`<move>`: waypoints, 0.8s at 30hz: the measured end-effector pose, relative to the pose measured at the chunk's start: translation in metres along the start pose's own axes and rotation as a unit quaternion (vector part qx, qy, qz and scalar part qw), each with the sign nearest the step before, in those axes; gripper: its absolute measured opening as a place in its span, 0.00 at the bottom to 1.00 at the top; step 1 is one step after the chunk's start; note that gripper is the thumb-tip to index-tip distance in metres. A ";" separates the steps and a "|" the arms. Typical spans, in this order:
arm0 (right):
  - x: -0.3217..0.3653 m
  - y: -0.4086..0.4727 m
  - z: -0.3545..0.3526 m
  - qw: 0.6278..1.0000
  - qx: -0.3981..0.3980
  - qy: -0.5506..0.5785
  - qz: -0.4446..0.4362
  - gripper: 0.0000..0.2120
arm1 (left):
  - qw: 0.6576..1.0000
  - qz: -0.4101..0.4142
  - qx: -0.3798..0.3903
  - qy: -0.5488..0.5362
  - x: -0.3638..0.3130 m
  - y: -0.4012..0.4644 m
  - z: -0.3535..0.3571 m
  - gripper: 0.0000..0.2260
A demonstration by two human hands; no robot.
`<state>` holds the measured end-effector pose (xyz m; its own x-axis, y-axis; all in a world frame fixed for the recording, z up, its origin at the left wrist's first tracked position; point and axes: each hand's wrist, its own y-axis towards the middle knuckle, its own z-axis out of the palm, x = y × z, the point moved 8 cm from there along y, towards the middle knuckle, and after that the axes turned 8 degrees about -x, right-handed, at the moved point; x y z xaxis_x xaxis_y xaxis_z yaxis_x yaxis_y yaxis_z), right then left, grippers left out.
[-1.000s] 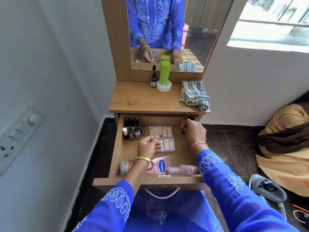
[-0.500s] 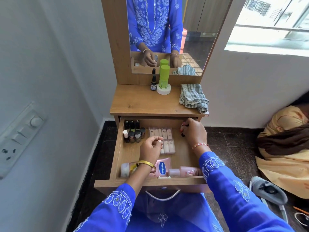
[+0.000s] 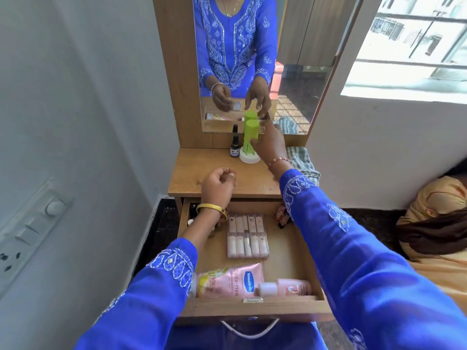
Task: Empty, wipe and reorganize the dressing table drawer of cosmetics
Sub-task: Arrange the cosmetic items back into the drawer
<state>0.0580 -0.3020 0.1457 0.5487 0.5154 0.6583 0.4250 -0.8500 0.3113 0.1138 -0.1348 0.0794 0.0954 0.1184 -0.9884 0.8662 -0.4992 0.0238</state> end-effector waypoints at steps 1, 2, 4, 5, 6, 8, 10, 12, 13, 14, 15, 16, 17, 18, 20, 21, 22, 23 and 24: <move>0.001 0.008 0.003 1.000 0.002 0.003 0.005 0.25 | 1.000 0.007 0.000 0.003 -0.004 0.005 0.001 0.12; 0.000 0.015 0.005 1.000 0.005 0.004 0.011 0.25 | 1.000 0.013 0.001 0.009 -0.007 0.010 0.002 0.11; -0.002 0.025 0.012 1.000 0.017 -0.007 0.021 0.24 | 0.999 0.025 0.004 0.021 -0.012 0.018 0.004 0.09; -0.003 0.030 0.015 0.999 0.021 -0.016 0.021 0.24 | 0.999 0.028 0.006 0.025 -0.013 0.021 0.005 0.09; -0.004 0.033 0.017 0.999 0.022 -0.020 0.020 0.23 | 0.999 0.029 0.006 0.027 -0.015 0.023 0.006 0.08; -0.004 0.039 0.019 1.000 0.015 -0.016 0.017 0.21 | 0.999 0.030 0.005 0.031 -0.017 0.026 0.007 0.07; -0.003 0.040 0.019 1.000 0.008 -0.016 0.012 0.21 | 0.999 0.032 0.008 0.039 -0.017 0.029 0.008 0.07; -0.001 0.036 0.015 1.000 -0.011 -0.005 0.005 0.21 | 0.998 0.034 0.009 0.046 -0.016 0.030 0.010 0.07; 0.001 0.032 0.012 1.000 -0.026 0.008 -0.001 0.20 | 0.998 0.035 0.006 0.049 -0.016 0.030 0.010 0.07; 0.003 0.026 0.009 0.999 -0.041 0.024 -0.006 0.19 | 0.998 0.038 0.000 0.055 -0.017 0.030 0.009 0.07; 0.006 0.020 0.006 0.998 -0.054 0.043 -0.013 0.17 | 0.997 0.043 -0.006 0.063 -0.019 0.030 0.008 0.07; 0.009 0.012 0.003 0.996 -0.066 0.064 -0.020 0.15 | 0.996 0.050 -0.011 0.073 -0.022 0.031 0.007 0.09; 0.011 0.005 0.000 0.993 -0.074 0.087 -0.026 0.14 | 0.995 0.061 -0.012 0.080 -0.024 0.033 0.006 0.11; 0.013 -0.003 -0.002 0.990 -0.077 0.112 -0.030 0.14 | 0.993 0.078 -0.010 0.088 -0.027 0.035 0.006 0.14; 0.018 -0.020 -0.003 0.985 -0.065 0.157 -0.033 0.15 | 0.988 0.113 0.001 0.107 -0.031 0.038 0.006 0.20; 0.020 -0.027 -0.001 0.983 -0.050 0.176 -0.032 0.15 | 0.985 0.125 0.007 0.120 -0.032 0.038 0.006 0.22; 0.022 -0.033 0.002 0.980 -0.032 0.196 -0.030 0.15 | 0.982 0.133 0.013 0.131 -0.033 0.038 0.006 0.22; 0.023 -0.036 0.006 0.976 -0.013 0.218 -0.025 0.14 | 0.981 0.138 0.019 0.137 -0.034 0.037 0.006 0.21; 0.025 -0.038 0.008 0.971 0.007 0.239 -0.020 0.13 | 0.980 0.140 0.022 0.137 -0.035 0.036 0.005 0.19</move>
<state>0.0614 -0.2559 0.1443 0.1360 0.4349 0.8901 0.4512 -0.8271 0.3352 0.1391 -0.1608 0.1146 0.4601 0.1950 -0.8662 0.7658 -0.5808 0.2761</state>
